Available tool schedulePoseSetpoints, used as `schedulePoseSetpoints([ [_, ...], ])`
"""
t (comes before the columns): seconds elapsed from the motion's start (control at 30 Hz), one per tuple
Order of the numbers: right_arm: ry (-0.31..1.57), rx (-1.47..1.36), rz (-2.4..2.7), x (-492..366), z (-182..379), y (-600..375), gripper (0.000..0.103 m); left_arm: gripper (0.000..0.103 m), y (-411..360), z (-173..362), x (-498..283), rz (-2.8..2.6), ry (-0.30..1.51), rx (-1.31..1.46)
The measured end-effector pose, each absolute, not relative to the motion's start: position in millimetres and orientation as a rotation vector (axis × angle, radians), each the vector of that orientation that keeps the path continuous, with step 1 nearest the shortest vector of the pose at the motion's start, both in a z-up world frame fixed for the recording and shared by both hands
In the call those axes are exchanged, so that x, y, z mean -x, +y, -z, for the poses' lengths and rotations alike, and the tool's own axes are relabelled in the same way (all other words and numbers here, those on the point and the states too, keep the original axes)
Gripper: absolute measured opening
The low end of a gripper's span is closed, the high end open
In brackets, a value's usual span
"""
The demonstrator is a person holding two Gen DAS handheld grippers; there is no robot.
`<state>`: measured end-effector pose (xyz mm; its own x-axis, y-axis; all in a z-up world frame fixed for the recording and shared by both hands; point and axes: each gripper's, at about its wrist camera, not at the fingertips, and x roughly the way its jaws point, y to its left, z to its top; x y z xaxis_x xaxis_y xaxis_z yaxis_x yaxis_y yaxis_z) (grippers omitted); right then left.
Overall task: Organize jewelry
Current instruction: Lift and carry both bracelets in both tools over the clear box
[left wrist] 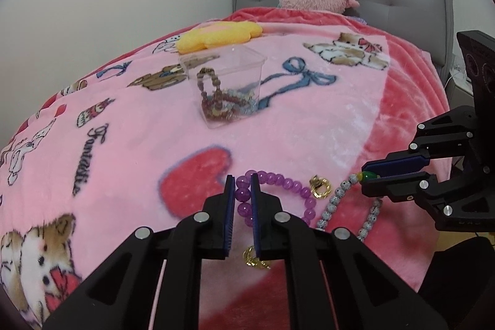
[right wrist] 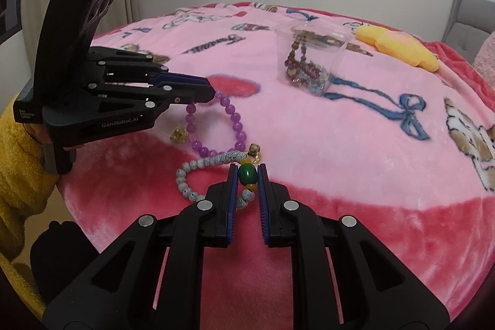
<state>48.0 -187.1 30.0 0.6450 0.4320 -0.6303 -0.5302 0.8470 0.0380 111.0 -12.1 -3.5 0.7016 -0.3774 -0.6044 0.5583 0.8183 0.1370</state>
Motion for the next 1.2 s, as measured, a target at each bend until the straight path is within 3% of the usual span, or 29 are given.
schedulePoseSetpoints([
  [1.2, 0.439, 0.031, -0.44, -118.7, -124.2, -215.4, 0.012, 0.01, -18.0, -85.7, -173.9, 0.534, 0.446, 0.015],
])
